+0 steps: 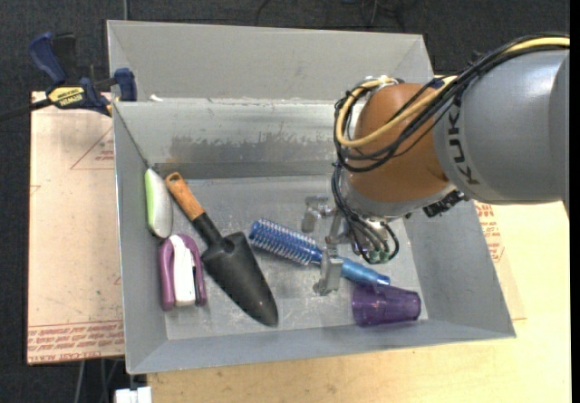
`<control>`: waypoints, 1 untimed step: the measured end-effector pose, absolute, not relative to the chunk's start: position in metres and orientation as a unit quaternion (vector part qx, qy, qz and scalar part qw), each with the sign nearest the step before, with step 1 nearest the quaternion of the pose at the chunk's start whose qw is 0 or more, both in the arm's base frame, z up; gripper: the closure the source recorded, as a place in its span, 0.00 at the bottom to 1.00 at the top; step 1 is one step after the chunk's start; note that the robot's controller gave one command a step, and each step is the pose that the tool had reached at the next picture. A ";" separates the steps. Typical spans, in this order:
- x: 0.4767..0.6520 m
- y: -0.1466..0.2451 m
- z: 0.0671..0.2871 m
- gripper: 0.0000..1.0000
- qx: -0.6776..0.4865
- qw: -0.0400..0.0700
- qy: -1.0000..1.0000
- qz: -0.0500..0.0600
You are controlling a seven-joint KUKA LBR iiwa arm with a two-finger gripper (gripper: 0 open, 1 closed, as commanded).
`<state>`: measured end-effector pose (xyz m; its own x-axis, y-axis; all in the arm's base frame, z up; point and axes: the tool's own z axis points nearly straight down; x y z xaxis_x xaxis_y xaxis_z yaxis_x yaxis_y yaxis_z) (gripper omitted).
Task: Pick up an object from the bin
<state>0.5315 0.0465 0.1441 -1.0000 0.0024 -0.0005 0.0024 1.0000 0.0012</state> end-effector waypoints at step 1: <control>0.532 0.046 0.144 0.00 0.001 0.000 1.000 0.001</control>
Offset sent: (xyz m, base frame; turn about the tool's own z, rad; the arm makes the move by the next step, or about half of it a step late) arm 0.0306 0.0201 -0.0729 0.0954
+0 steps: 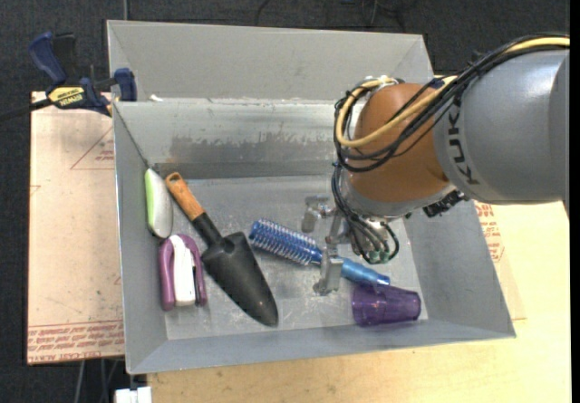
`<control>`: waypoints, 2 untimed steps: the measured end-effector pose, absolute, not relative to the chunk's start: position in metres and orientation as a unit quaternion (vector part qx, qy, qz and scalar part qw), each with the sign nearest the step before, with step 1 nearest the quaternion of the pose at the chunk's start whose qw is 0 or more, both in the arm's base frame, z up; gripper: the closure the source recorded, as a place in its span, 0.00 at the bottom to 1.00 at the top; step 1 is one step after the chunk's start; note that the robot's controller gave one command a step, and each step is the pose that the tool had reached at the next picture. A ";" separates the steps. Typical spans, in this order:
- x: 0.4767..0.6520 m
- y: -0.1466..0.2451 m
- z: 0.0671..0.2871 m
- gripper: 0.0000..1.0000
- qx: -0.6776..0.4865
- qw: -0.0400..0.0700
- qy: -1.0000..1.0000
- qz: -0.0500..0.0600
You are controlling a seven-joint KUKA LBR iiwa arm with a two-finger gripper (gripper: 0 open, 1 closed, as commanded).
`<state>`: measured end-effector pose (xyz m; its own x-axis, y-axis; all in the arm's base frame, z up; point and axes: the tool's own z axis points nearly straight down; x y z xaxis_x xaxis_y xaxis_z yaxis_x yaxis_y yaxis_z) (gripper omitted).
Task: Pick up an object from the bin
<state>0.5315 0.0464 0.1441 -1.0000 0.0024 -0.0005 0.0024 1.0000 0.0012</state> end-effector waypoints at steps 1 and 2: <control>0.563 0.068 0.068 0.00 0.048 0.001 0.999 0.001; 0.586 0.083 0.078 1.00 0.116 0.001 0.993 0.001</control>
Offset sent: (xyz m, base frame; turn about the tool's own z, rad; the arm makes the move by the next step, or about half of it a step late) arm 0.0547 0.0357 -0.0657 0.2329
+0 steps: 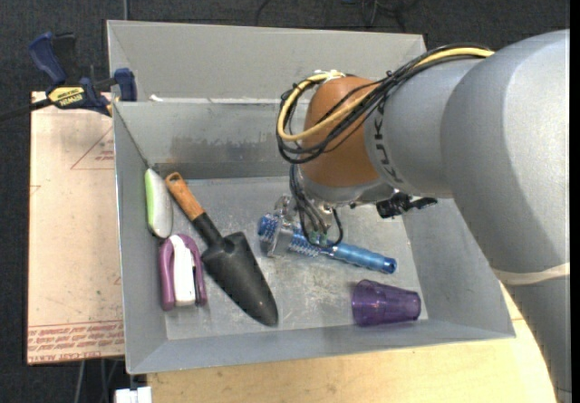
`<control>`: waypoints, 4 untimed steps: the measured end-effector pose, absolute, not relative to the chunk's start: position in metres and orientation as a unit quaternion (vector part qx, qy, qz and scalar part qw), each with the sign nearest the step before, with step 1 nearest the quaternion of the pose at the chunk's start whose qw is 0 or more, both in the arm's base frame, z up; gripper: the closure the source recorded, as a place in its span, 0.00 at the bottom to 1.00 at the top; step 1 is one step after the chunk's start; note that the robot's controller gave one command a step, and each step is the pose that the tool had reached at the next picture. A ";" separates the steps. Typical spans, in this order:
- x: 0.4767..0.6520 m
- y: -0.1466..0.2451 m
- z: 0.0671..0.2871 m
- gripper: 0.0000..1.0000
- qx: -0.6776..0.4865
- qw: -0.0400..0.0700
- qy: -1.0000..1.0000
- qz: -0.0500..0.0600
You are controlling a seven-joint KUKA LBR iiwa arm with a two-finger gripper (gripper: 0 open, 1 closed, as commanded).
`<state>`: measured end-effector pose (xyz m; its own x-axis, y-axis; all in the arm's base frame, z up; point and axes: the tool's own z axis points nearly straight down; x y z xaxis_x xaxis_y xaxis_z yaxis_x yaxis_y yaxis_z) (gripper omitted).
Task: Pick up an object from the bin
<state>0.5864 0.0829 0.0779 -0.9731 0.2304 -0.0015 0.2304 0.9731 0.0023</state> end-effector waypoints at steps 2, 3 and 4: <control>0.600 0.072 0.154 1.00 0.111 0.005 0.994 0.002; 0.582 0.077 0.175 1.00 0.126 0.000 0.992 0.001; 0.591 0.066 0.272 1.00 0.121 0.004 0.993 0.002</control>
Offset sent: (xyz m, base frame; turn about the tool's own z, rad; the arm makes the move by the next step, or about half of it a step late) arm 0.0121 -0.0111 0.0726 -0.0113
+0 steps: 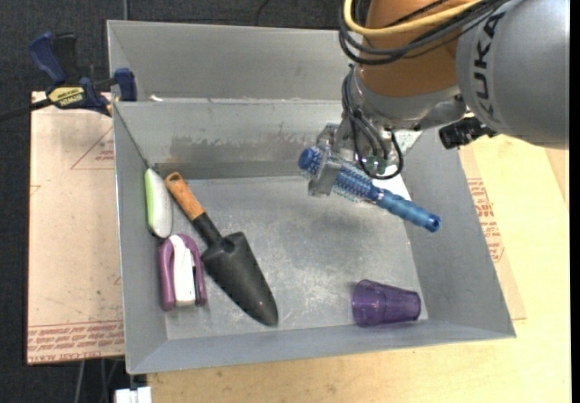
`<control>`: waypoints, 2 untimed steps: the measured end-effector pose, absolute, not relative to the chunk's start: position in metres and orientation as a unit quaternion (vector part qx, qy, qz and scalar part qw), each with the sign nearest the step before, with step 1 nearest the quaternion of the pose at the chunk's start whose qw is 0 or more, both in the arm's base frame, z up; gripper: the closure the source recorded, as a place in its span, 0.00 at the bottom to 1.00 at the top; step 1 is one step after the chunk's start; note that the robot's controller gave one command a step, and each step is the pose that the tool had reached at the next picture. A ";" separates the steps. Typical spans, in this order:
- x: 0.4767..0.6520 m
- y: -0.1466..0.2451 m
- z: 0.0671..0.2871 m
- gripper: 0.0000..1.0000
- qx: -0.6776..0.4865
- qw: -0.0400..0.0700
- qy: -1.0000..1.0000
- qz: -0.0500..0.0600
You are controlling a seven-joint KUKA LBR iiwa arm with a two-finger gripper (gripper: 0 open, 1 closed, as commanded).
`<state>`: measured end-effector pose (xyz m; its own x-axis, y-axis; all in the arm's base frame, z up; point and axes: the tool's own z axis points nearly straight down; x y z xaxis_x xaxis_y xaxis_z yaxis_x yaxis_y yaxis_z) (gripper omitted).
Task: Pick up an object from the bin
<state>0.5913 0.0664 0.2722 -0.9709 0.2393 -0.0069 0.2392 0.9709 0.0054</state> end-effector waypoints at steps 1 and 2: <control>0.594 0.053 0.164 1.00 0.151 0.000 0.988 0.002; 0.594 0.054 0.164 1.00 0.151 0.000 0.989 0.001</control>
Offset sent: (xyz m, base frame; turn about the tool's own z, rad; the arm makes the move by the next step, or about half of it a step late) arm 0.0000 0.0000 0.0000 0.0000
